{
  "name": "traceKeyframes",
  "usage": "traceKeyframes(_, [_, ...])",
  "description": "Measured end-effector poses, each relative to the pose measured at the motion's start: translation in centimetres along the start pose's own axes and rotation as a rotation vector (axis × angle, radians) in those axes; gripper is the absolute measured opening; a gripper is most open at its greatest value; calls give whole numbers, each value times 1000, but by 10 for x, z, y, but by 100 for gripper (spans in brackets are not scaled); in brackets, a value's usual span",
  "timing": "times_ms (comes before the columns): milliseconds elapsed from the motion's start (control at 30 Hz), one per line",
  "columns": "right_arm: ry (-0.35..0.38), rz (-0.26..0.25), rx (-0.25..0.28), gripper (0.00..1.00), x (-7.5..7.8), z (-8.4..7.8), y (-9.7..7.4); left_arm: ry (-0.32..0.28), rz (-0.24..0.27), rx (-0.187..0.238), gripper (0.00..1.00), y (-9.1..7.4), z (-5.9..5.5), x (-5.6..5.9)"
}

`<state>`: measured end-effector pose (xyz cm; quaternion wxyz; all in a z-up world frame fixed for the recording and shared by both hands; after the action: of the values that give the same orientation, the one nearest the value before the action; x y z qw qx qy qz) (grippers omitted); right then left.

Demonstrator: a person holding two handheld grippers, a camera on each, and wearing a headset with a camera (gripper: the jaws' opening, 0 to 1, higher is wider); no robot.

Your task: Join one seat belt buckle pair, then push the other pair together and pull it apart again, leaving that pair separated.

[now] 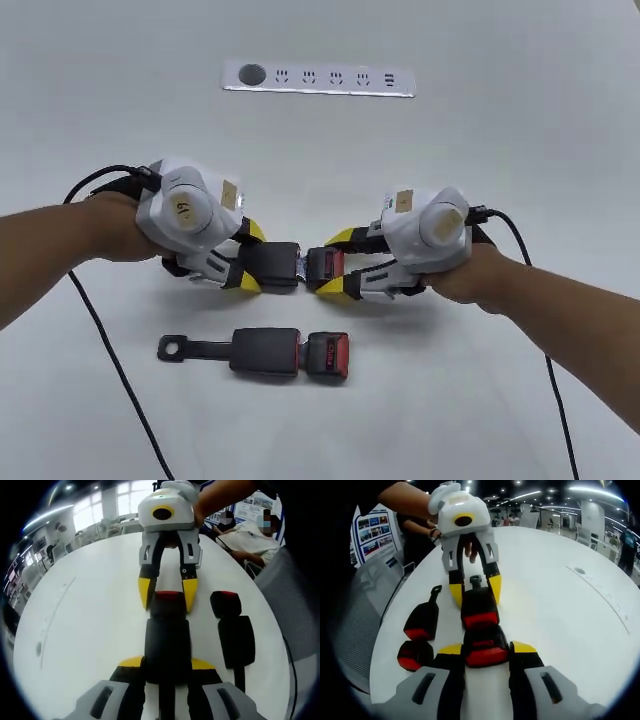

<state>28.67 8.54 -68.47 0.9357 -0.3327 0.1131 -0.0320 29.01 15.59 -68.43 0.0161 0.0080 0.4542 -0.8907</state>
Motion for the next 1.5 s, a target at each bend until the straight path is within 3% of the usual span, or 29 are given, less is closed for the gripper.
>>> traceKeyframes(467, [-19,-3,-67,32,1,2,1,1,-8,-10,32,0,1,-1])
traceKeyframes(767, [1,-10,-49,32,2,3,0,-30,10,4,32,0,3,-1])
traceKeyframes(1133, [-3,15,-75,32,3,2,1,18,-10,-15,32,0,3,-1])
traceKeyframes(1500, [-42,14,-93,32,2,2,3,9,-13,-3,33,-2,1,-1])
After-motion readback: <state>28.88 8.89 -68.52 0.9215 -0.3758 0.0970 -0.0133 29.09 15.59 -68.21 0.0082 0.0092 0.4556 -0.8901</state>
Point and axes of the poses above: the centre of the closed fingertips' face, and the gripper's own axes: y roughly forward along the fingers, x roughly to its right, z roughly out of its top, the point moved 1 cm from there along -y, roughly backward along the fingers, and after that the axes turned 5 degrees about z, right-handed, at the moved point
